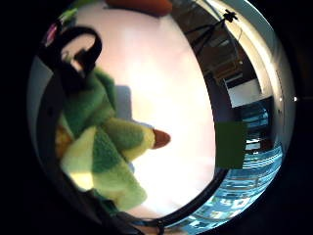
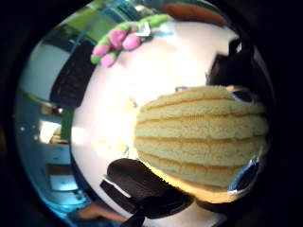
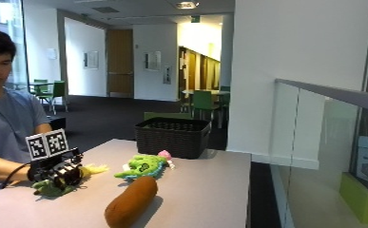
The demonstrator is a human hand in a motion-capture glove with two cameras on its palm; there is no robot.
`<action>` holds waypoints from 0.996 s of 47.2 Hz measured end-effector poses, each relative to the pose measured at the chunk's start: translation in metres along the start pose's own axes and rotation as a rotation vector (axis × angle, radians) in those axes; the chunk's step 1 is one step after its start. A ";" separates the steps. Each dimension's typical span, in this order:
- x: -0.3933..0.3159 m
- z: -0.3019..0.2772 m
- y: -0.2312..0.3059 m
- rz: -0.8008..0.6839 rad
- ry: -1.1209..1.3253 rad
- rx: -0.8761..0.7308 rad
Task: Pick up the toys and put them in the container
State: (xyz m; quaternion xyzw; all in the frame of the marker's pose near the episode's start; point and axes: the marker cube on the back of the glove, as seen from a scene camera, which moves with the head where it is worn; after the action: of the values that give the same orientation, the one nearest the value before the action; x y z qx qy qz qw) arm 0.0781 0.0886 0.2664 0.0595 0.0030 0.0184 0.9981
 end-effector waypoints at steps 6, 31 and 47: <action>-0.001 -0.004 -0.009 0.005 -0.001 0.018; -0.012 -0.031 -0.036 0.012 -0.085 -0.219; -0.070 -0.144 -0.121 -0.041 -0.070 -0.159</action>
State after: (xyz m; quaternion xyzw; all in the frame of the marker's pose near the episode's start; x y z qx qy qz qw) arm 0.0117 -0.0169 0.1094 -0.0195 -0.0323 -0.0039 0.9993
